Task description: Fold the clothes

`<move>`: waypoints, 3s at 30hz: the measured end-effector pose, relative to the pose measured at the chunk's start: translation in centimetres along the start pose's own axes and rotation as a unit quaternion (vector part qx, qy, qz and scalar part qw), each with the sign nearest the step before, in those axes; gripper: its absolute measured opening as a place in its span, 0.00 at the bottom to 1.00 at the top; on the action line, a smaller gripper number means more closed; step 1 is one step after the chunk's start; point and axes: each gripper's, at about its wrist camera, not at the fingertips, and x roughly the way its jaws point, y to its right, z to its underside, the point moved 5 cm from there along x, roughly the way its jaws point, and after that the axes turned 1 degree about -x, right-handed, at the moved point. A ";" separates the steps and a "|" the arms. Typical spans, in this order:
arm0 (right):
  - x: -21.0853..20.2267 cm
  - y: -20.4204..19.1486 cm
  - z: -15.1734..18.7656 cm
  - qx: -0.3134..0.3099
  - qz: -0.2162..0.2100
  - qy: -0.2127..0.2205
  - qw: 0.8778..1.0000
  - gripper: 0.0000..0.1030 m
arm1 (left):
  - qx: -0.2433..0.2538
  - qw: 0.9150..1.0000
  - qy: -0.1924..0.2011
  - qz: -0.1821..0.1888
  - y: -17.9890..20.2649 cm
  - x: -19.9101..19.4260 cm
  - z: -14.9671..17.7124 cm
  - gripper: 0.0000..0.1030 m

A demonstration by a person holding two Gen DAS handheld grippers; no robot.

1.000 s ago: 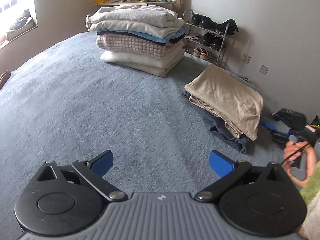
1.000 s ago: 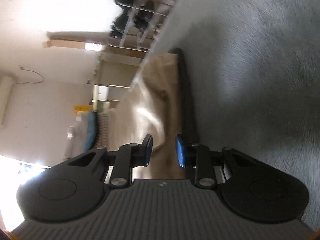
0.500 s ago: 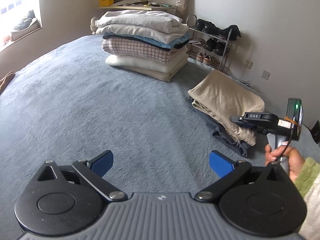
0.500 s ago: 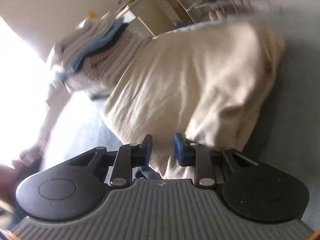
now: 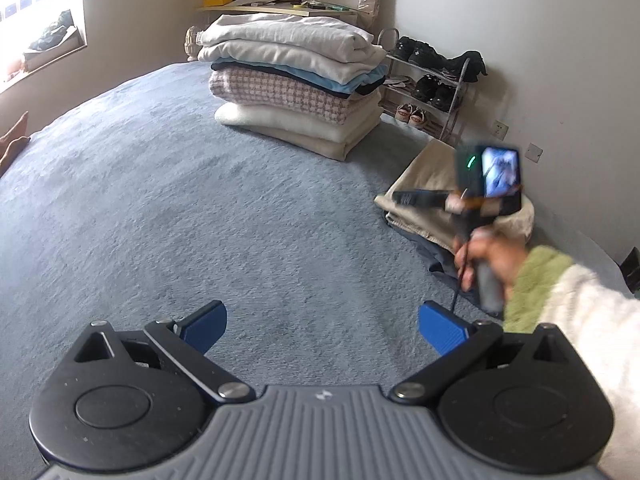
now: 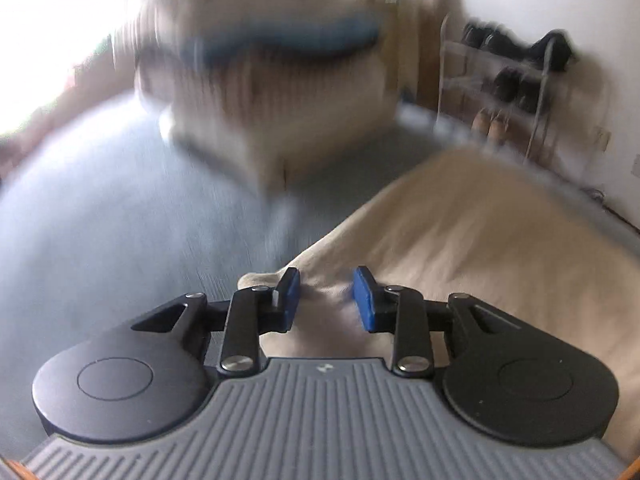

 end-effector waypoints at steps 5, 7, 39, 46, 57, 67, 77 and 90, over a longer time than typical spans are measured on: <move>-2.9 -0.4 -0.9 -0.042 0.009 0.018 0.999 0.29 | -0.005 1.000 -0.003 0.002 -0.3 0.4 -0.1 1.00; -6.4 1.0 -0.8 -0.011 0.017 0.061 0.998 0.29 | -0.005 1.000 -0.004 0.006 -0.3 0.6 -0.1 1.00; -10.8 17.8 6.9 0.230 0.088 0.088 0.965 0.35 | 0.014 1.000 -0.010 -0.023 1.8 0.0 0.1 1.00; -10.3 20.0 5.7 0.239 0.094 0.079 0.963 0.35 | 0.008 1.000 -0.015 -0.026 1.2 1.0 -0.3 1.00; -7.5 21.6 3.1 0.338 0.070 0.078 0.935 0.33 | -0.002 0.999 -0.032 -0.019 0.8 3.1 -0.6 1.00; -8.1 22.3 2.3 0.409 0.049 0.083 0.908 0.21 | -0.002 0.999 -0.046 -0.010 0.8 4.5 -0.5 1.00; 1.0 17.3 -0.8 0.338 0.039 -0.044 0.939 0.21 | -0.004 0.999 -0.034 -0.010 0.5 3.9 -0.8 1.00; -12.6 11.1 6.3 0.167 0.066 -0.011 0.984 0.31 | -0.015 0.999 -0.029 0.005 0.0 3.6 -1.1 1.00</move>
